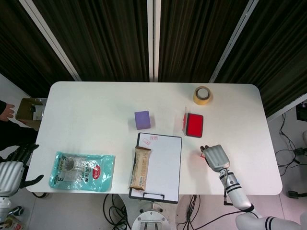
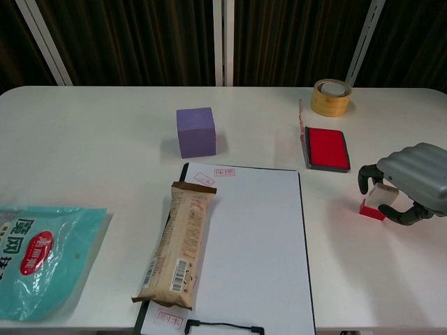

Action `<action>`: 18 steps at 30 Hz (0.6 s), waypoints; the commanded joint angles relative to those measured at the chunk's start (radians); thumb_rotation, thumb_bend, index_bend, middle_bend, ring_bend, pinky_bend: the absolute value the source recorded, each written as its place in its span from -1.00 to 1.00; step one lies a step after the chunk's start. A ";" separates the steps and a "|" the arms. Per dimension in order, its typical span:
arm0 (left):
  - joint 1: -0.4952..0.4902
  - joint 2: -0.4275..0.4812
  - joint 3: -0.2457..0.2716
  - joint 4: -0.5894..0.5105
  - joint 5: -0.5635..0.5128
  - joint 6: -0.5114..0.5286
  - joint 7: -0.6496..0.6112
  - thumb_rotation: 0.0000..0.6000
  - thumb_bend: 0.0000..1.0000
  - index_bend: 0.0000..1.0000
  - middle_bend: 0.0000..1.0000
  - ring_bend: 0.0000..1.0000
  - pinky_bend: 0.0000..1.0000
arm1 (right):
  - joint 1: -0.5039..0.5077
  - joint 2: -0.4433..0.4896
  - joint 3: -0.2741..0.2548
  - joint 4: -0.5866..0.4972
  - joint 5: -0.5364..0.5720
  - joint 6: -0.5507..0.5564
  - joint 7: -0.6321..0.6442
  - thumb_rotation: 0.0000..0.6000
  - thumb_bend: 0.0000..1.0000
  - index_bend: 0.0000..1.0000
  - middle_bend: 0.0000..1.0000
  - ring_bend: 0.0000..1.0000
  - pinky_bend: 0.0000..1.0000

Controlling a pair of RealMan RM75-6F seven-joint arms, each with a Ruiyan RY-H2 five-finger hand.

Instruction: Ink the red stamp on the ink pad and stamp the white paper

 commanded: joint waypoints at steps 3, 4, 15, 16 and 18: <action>-0.001 0.001 0.000 -0.002 0.001 0.000 0.001 1.00 -1.00 -0.70 -0.70 -0.76 -0.50 | -0.001 0.005 0.001 -0.006 0.001 -0.003 -0.001 1.00 -0.36 -0.33 -0.13 0.83 0.96; -0.001 0.001 0.000 -0.002 0.001 0.000 0.001 1.00 -1.00 -0.70 -0.70 -0.76 -0.50 | -0.001 0.006 0.001 -0.008 0.002 -0.003 -0.001 1.00 -0.36 -0.35 -0.14 0.83 0.96; -0.002 0.006 -0.002 -0.008 0.002 0.001 0.005 1.00 -1.00 -0.70 -0.70 -0.76 -0.50 | -0.023 0.142 -0.015 -0.145 0.003 0.018 -0.031 1.00 -0.41 -0.74 -0.31 0.83 0.96; -0.002 0.007 -0.002 -0.011 0.003 0.002 0.007 1.00 -1.00 -0.70 -0.70 -0.76 -0.50 | -0.031 0.177 -0.023 -0.178 0.008 0.021 -0.037 1.00 -0.45 -0.79 -0.34 0.83 0.96; -0.002 0.008 -0.002 -0.015 0.005 0.004 0.010 1.00 -1.00 -0.70 -0.70 -0.76 -0.50 | -0.040 0.230 -0.036 -0.229 0.009 0.025 -0.038 1.00 -0.51 -0.86 -0.38 0.83 0.96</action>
